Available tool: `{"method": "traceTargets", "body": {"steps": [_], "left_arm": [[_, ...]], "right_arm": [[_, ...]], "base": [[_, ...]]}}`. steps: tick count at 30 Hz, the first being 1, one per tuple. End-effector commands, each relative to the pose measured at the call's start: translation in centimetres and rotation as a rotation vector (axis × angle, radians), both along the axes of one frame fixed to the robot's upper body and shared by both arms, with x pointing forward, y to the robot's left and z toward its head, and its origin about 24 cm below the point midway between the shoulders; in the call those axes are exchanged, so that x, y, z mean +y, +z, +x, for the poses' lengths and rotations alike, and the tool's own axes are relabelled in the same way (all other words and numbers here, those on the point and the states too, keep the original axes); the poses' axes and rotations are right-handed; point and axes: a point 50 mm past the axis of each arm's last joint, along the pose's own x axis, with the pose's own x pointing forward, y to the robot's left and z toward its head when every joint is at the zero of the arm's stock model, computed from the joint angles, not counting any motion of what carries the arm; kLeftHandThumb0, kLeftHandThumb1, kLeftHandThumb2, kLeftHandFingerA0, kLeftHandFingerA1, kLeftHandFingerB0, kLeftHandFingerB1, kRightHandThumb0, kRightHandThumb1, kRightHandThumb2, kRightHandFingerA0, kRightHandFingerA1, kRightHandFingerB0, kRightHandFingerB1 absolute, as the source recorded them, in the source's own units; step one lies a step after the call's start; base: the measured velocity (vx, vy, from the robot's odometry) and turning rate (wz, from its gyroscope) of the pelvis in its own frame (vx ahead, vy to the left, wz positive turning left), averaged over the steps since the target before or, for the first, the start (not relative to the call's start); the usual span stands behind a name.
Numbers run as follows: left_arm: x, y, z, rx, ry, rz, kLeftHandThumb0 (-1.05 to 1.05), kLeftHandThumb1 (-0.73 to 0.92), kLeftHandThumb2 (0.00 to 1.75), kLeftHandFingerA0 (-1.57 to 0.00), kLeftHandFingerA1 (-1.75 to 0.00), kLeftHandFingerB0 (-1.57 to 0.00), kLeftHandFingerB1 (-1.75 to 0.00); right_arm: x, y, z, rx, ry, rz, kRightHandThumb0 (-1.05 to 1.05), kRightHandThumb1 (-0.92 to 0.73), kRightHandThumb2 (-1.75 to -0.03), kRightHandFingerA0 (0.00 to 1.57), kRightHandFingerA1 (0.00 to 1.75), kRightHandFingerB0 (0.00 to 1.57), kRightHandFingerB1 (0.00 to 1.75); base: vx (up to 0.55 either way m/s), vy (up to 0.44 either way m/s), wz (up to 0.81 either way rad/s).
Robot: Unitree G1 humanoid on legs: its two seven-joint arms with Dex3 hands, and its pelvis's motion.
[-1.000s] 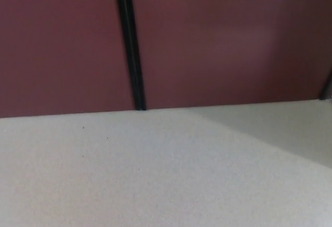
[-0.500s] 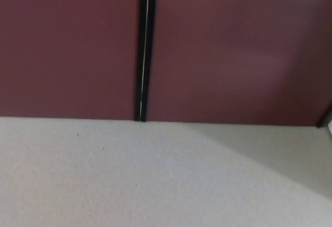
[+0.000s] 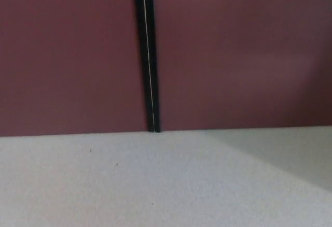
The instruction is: The robot walks towards the door handle and put its right hand on it and twist the handle
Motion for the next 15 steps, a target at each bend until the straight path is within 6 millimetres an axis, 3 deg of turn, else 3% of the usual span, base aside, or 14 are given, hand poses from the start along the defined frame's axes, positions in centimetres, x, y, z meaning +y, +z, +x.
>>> {"method": "traceTargets", "body": {"steps": [1,7,15], "left_arm": [[0.03,-0.09,-0.42,0.011,-0.003,-0.008,-0.23,0.58,0.57,-0.76,-0.59,-0.61,-0.46],[-0.11,-0.28,-0.91,0.031,-0.023,-0.004,-0.24,0.58,0.57,-0.76,-0.59,-0.61,-0.46],[-0.13,-0.35,-1.24,0.048,-0.047,-0.004,-0.24,0.58,0.57,-0.76,-0.59,-0.62,-0.46]], "right_arm": [[0.35,-0.17,-0.32,0.012,0.014,0.015,-0.24,-0.57,-0.57,0.82,0.73,0.48,0.40],[0.42,-0.23,-0.51,0.032,0.043,0.004,-0.23,-0.58,-0.57,0.84,0.70,0.49,0.40],[0.54,-0.30,-0.73,0.047,0.055,-0.007,-0.23,-0.58,-0.58,0.85,0.69,0.49,0.41]], "base": [[0.34,-0.009,-0.17],[0.36,0.239,-0.02],[0.18,0.075,0.05]]}}
